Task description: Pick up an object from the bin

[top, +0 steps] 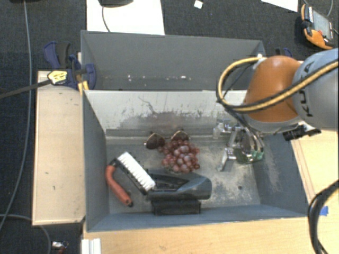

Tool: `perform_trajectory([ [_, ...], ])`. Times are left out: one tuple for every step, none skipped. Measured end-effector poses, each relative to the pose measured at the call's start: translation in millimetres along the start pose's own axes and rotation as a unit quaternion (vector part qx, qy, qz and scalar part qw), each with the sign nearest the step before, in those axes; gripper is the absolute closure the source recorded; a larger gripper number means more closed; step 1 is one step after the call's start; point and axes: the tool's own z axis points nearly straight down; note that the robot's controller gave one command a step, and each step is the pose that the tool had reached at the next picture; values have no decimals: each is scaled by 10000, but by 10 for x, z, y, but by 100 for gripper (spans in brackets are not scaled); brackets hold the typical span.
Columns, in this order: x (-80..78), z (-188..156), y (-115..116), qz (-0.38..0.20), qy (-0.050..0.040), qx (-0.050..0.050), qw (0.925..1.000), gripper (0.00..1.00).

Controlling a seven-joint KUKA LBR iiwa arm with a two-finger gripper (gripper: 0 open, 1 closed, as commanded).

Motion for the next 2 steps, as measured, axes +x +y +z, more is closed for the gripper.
perform_trajectory([
  [-56,508,969,-2184,-2,-27,9759,0],
  [-62,754,1009,-1320,-64,20,9912,0],
])
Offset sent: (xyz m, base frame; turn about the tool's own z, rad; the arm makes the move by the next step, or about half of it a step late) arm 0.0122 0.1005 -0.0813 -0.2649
